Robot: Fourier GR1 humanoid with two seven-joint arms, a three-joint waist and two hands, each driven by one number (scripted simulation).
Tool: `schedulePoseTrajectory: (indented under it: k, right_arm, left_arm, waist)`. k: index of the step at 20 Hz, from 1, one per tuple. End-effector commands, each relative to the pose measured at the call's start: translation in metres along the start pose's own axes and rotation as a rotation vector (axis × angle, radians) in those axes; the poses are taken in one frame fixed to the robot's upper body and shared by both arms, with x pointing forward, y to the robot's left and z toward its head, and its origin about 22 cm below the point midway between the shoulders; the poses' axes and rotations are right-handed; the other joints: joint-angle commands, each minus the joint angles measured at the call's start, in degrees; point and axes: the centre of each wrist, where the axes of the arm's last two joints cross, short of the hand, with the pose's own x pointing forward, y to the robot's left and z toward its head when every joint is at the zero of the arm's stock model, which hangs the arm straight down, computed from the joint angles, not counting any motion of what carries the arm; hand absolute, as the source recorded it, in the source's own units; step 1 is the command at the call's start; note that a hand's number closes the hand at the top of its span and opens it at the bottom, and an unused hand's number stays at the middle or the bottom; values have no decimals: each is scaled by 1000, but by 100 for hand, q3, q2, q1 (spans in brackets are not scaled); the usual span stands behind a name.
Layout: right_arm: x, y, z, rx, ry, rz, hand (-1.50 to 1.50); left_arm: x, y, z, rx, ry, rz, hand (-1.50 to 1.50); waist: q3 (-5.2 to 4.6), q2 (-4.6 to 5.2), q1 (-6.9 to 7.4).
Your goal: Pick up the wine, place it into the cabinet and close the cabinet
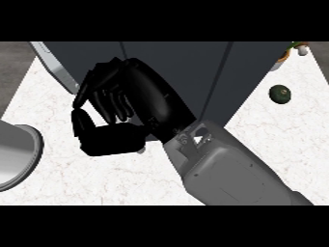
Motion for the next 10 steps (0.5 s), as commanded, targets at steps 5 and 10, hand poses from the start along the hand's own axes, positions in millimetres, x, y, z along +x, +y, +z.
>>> schedulePoseTrajectory:
  k: [5, 10]
  right_arm:
    - [-20, -45, -33, -45, 29, 18, 150]
    - [-36, -75, -42, -81, 51, 38, 150]
  left_arm:
    - [-5, -14, -18, -34, 47, 23, -150]
    - [-22, -44, -17, -45, 62, 18, -150]
  waist:
    - [3, -1, -67]
    - [5, 10, -70]
